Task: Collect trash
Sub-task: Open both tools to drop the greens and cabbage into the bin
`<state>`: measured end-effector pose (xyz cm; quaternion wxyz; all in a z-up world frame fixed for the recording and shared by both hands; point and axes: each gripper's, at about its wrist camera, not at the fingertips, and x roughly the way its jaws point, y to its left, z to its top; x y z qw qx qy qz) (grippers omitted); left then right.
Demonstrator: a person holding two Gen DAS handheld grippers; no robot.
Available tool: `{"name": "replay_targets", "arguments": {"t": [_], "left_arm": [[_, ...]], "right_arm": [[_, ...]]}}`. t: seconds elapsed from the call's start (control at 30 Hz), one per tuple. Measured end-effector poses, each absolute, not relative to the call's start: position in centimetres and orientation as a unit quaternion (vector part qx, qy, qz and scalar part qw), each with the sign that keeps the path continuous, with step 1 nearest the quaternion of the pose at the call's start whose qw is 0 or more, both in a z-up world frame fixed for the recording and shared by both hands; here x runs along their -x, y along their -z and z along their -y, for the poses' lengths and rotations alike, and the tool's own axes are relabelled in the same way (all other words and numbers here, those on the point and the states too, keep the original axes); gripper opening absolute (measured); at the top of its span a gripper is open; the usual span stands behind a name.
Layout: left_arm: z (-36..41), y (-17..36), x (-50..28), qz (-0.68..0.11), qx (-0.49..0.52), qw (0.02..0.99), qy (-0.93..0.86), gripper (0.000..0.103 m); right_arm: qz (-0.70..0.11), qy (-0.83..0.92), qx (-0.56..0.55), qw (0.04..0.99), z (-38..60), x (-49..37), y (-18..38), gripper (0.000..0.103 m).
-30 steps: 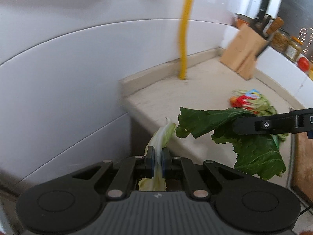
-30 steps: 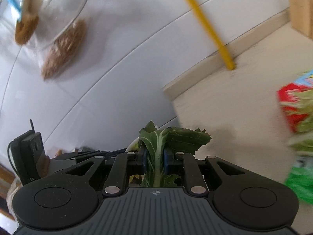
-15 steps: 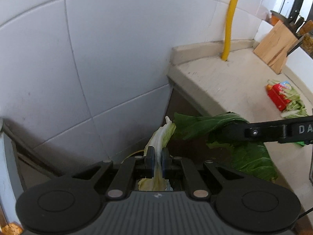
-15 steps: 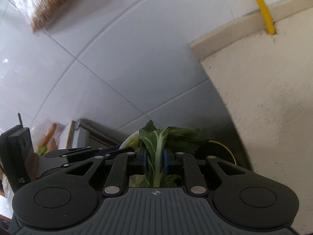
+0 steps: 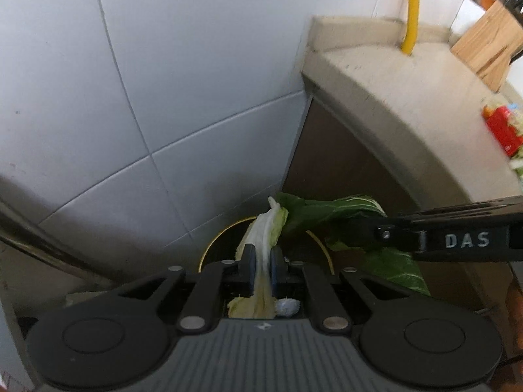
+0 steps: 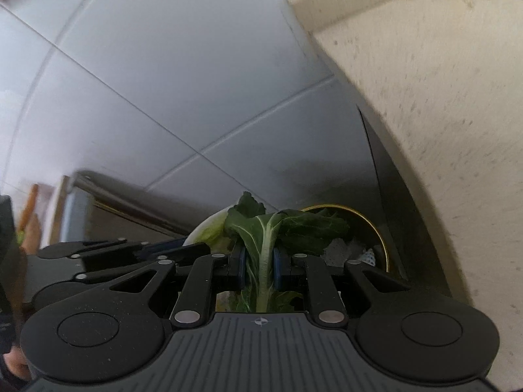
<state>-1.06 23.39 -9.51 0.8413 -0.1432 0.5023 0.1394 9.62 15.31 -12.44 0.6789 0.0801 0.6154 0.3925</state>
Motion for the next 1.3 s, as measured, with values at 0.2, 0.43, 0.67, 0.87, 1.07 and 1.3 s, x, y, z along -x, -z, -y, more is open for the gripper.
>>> {"name": "replay_targets", "arguments": {"t": [0.2, 0.43, 0.67, 0.87, 1.07, 1.3], "left_arm": [[-23.9, 11.9, 0.1, -0.531, 0.145, 0.824, -0.134, 0.012], [-25.3, 12.7, 0.0, -0.529, 0.169, 0.82, -0.137, 0.013], [-24.9, 11.9, 0.0, -0.514, 0.162, 0.833, -0.126, 0.013], [-24.8, 10.8, 0.4, -0.497, 0.152, 0.845, -0.122, 0.014], [-24.3, 9.7, 0.5, -0.477, 0.134, 0.86, -0.121, 0.019], [-23.4, 8.3, 0.9, -0.451, 0.105, 0.879, -0.117, 0.025]], "right_arm": [[-0.638, -0.367, -0.067, 0.674, -16.7, -9.9, 15.8, 0.031], [-0.654, -0.352, -0.068, 0.666, -17.7, -9.9, 18.3, 0.033], [-0.66, -0.342, -0.062, 0.666, -17.1, -9.4, 17.7, 0.038], [-0.653, -0.339, -0.058, 0.675, -16.2, -8.7, 15.6, 0.04], [-0.639, -0.34, -0.059, 0.688, -15.5, -7.9, 13.5, 0.045], [-0.617, -0.334, -0.064, 0.709, -13.6, -6.7, 10.5, 0.045]]}}
